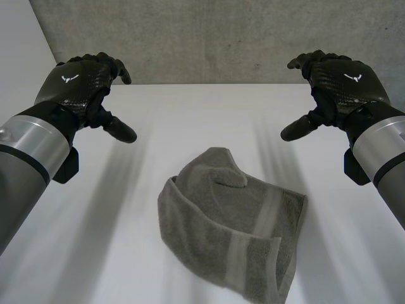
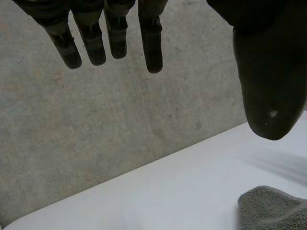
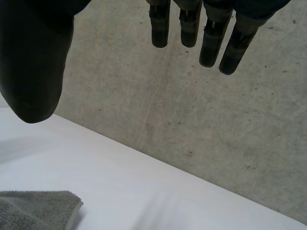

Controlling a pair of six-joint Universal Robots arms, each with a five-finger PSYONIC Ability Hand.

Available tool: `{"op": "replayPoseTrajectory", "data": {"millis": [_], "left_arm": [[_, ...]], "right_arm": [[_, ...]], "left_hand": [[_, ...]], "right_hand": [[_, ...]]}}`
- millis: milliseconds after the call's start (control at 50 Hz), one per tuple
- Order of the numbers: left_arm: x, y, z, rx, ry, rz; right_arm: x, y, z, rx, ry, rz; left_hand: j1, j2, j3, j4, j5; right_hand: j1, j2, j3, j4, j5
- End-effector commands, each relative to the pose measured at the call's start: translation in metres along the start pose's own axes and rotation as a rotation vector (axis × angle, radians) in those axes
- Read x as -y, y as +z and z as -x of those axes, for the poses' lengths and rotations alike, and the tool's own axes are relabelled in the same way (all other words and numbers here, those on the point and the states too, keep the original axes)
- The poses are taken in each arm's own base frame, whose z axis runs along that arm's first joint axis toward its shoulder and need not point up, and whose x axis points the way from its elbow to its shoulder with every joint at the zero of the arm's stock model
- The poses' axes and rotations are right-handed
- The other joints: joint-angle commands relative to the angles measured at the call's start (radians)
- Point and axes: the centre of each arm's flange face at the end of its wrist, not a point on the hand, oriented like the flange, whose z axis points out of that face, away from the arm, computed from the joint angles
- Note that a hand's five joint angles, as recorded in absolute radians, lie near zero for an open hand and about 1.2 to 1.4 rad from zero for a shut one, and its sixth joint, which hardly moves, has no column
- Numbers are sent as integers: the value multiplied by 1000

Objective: Fold the towel.

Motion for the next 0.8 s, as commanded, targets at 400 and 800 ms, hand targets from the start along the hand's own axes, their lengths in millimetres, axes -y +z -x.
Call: {"op": "replayPoseTrajectory", "data": {"millis": [400, 800], "left_arm": [[5, 14, -9, 18, -38, -88], [8, 17, -13, 18, -50, -118]], "right_arm": [[-8, 10, 13, 64, -14, -24], [-9, 12, 19, 90, -23, -36]], "left_hand": [[4, -1, 4, 4, -28], [16, 13, 15, 16, -11]], "right_hand": [[-13, -19, -17, -22, -63], [55, 51, 52, 47, -8]]}}
